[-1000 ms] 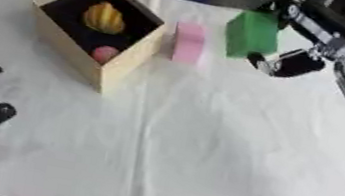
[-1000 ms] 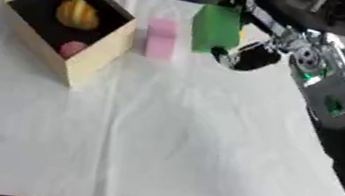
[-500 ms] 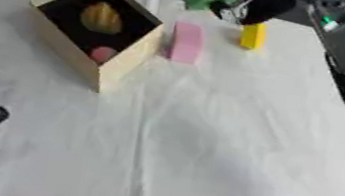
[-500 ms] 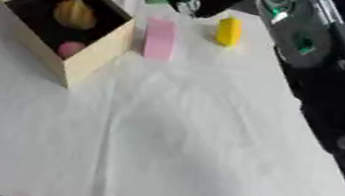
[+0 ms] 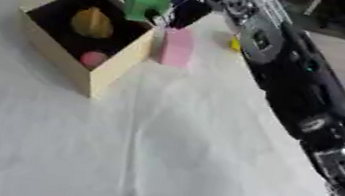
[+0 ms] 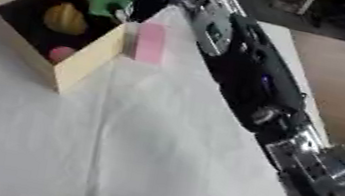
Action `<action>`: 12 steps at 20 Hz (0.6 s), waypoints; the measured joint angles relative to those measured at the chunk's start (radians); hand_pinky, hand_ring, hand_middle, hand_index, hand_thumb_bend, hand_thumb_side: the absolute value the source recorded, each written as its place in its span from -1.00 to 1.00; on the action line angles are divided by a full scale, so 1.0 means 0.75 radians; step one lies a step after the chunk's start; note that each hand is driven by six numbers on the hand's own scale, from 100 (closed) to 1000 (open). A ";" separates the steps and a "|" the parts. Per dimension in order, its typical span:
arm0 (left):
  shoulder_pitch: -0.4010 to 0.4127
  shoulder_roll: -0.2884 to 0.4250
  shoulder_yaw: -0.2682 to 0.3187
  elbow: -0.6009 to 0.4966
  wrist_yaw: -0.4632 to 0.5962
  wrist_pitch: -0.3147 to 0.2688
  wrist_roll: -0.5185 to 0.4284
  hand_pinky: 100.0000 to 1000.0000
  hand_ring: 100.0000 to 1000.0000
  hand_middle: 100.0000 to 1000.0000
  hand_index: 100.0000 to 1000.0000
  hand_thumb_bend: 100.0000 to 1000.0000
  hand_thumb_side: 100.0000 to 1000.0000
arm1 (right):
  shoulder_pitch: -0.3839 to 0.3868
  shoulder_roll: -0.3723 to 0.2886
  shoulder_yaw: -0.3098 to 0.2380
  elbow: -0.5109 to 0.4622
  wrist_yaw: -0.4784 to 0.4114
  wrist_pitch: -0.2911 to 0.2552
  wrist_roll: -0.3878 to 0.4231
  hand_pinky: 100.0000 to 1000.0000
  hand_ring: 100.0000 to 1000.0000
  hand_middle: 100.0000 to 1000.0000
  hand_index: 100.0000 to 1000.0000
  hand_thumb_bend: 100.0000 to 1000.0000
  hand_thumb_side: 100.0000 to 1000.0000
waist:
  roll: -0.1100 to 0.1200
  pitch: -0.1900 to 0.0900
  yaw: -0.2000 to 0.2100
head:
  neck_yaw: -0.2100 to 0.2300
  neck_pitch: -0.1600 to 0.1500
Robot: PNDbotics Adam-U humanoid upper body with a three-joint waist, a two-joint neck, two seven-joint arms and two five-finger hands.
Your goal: Pick up objects on the table and place them in the box.
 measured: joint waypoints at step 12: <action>0.000 0.000 -0.007 0.000 0.011 0.006 0.003 0.48 0.21 0.64 0.58 0.31 -0.31 | -0.008 0.096 0.107 -0.051 0.045 -0.090 0.099 0.47 0.34 0.42 0.72 -0.16 -0.22 | 0.000 0.000 0.004 | -0.029 -0.005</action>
